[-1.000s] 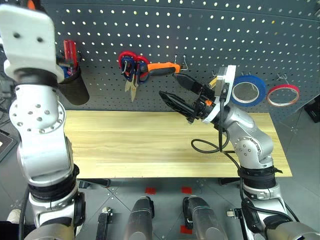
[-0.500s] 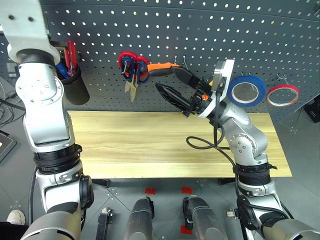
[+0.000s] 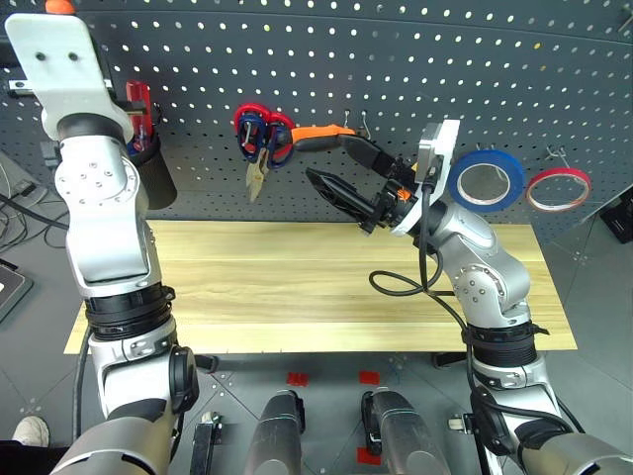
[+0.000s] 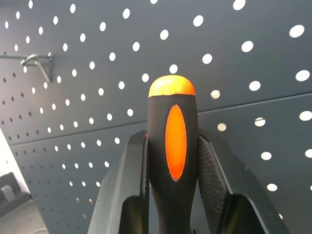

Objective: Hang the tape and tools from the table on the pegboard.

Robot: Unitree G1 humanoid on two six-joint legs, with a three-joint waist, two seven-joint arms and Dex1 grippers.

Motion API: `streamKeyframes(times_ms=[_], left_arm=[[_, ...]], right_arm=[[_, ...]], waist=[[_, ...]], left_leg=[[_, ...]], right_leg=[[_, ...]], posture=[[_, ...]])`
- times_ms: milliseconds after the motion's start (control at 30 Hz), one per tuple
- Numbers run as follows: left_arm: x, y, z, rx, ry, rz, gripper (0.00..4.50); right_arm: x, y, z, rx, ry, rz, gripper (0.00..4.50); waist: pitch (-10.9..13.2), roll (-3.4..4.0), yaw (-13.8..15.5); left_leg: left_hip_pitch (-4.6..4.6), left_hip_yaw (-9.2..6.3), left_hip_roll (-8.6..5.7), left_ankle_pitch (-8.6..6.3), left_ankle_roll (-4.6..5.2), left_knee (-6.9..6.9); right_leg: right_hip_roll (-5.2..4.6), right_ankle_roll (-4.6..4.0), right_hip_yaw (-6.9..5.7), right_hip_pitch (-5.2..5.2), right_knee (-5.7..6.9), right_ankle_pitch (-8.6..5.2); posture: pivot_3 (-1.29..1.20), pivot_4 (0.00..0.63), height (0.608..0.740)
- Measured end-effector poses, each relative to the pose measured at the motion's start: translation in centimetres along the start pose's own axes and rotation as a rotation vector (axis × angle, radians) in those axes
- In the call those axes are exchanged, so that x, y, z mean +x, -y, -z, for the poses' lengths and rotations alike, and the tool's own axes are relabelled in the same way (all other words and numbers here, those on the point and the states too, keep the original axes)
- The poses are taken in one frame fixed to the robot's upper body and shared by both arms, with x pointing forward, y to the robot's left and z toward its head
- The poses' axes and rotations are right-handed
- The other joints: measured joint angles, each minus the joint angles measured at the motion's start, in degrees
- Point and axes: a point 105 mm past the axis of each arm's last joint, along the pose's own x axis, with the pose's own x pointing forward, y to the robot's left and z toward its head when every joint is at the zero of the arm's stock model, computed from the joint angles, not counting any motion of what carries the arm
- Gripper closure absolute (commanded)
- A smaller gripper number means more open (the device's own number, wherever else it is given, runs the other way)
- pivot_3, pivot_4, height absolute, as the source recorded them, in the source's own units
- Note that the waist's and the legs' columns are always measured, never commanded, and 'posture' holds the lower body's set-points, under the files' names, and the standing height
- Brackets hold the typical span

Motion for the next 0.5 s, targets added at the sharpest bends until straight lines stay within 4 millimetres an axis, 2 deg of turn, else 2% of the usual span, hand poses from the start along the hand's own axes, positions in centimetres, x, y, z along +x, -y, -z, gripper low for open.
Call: streamKeyframes(times_ms=[200, 333, 367, 500], left_arm=[[-1.1, 0.2, 3.5, 0.0, -0.157, -0.019, 3.51], [-1.2, 0.2, 3.6, -0.004, -0.169, -0.016, 3.51], [-1.2, 0.2, 3.5, -0.007, -0.166, -0.015, 2.78], [-1.2, 0.1, 3.1, -0.01, -0.153, -0.017, 1.66]], right_arm=[[-0.2, 0.2, 0.0, -0.016, -0.01, 0.008, 0.0], [-0.2, 0.5, 0.3, -0.023, -0.021, 0.024, 0.0], [-0.3, 0.7, 0.4, -0.025, -0.027, 0.029, 0.0], [-0.3, 0.7, 0.4, -0.034, -0.026, 0.032, 0.0]], waist=[[-0.1, -0.03, -0.1], [-0.2, -0.04, -0.1], [-0.3, -0.04, -0.1], [-0.6, -0.01, -0.1]], left_leg=[[0.0, 0.03, 0.03, 0.0, 0.0, -0.01], [0.0, 0.04, 0.01, 0.0, 0.0, 0.0], [0.0, 0.04, 0.01, 0.0, 0.0, 0.0], [0.0, 0.05, 0.0, 0.0, 0.0, 0.0]], right_leg=[[0.01, 0.0, 0.01, -0.04, 0.1, 0.0], [0.0, 0.0, 0.02, -0.05, 0.19, 0.0], [0.0, 0.0, 0.02, -0.05, 0.19, 0.0], [0.0, 0.0, 0.03, -0.05, 0.2, 0.0]], posture=[[-0.05, 0.2, 0.74], [-0.05, 0.2, 0.74], [-0.05, 0.196, 0.74], [-0.05, 0.196, 0.74]])
